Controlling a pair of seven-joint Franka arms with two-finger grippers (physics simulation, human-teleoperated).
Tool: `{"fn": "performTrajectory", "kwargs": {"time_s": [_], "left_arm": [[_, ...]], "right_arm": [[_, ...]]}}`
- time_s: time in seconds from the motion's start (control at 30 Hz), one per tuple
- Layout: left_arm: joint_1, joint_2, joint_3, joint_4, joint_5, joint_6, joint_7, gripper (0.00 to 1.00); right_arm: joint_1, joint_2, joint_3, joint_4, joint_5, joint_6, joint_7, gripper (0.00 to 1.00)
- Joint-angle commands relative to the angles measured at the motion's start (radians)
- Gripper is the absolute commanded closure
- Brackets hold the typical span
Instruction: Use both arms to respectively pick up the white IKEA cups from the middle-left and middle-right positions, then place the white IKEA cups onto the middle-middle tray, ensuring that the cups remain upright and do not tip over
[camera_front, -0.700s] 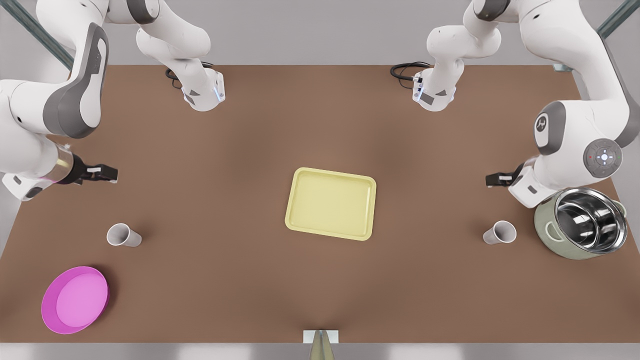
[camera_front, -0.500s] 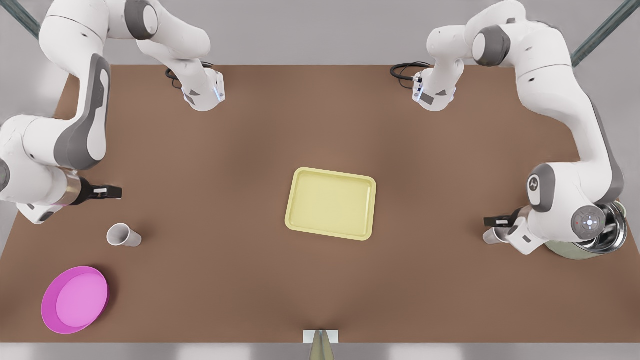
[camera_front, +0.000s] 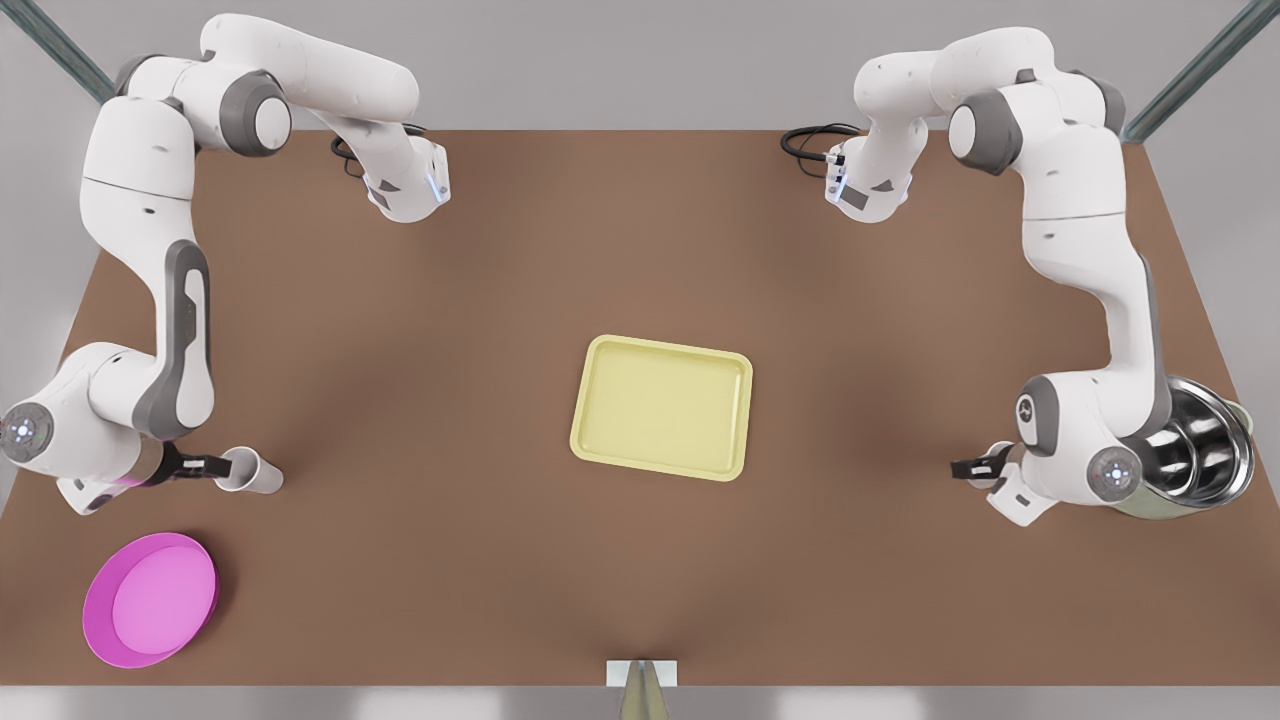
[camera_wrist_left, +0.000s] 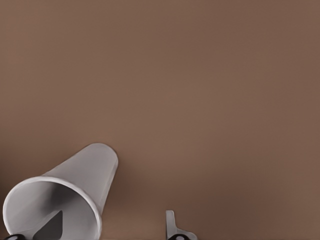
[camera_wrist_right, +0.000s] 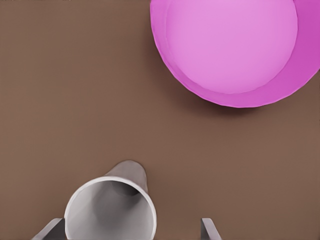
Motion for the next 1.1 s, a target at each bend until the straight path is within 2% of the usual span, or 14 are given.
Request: {"fn": "performTrajectory", "kwargs": {"time_s": [0.0,0.07,0.1,0.17,0.33,0.4,0.57,0.63,0.67,0.77,0.8,0.87,0.93,1.07], "left_arm": [[0.001,0.012,0.000,-0.005,0.000,0.074,-0.004,0.00],[0.002,0.029,0.001,-0.003,0.000,0.089,-0.004,0.00],[0.002,0.032,0.001,-0.003,0.000,0.097,-0.004,0.05],[0.002,0.032,0.001,-0.002,0.001,0.105,-0.002,0.54],[0.001,0.032,0.001,0.000,0.002,0.105,-0.002,0.57],[-0.001,0.032,0.007,0.001,0.004,0.103,0.004,0.62],[0.004,0.017,0.007,0.000,0.039,0.097,0.005,0.64],[0.002,0.017,0.007,0.000,0.040,0.097,0.005,0.70],[0.002,0.017,0.007,0.000,0.040,0.097,0.004,0.72],[0.001,-0.008,0.007,-0.008,0.040,0.091,0.002,0.74],[-0.002,-0.017,0.007,-0.017,0.040,0.091,0.001,0.74],[-0.024,-0.040,0.007,-0.018,0.040,0.059,-0.001,0.74],[-0.085,-0.066,0.004,-0.017,0.039,0.011,-0.085,0.74],[-0.249,-0.063,0.000,0.015,0.040,-0.039,-0.311,0.74]], "right_arm": [[-0.004,-0.006,0.000,-0.021,0.009,0.121,-0.119,0.00],[-0.014,-0.006,0.000,-0.053,0.011,0.120,-0.119,0.00],[-0.027,-0.008,0.001,-0.070,0.011,0.120,-0.119,0.00],[-0.027,-0.005,0.001,-0.079,0.021,0.120,-0.120,0.00],[-0.030,0.023,0.001,-0.086,0.031,0.123,-0.119,0.00],[-0.028,0.043,0.001,-0.084,0.031,0.129,-0.119,0.00],[-0.028,0.060,0.001,-0.084,0.052,0.133,-0.119,0.00],[-0.028,0.058,0.000,-0.084,0.052,0.133,-0.119,0.30],[-0.028,0.058,0.001,-0.084,0.051,0.133,-0.119,0.40],[-0.027,0.069,0.000,-0.081,0.049,0.133,-0.124,0.46],[-0.027,0.080,0.000,-0.073,0.046,0.135,-0.125,0.55],[-0.027,0.080,0.000,-0.072,0.044,0.135,-0.125,0.61],[-0.027,0.080,0.000,-0.070,0.043,0.135,-0.125,0.72],[-0.022,0.069,0.003,-0.064,0.046,0.133,-0.124,0.75]]}}
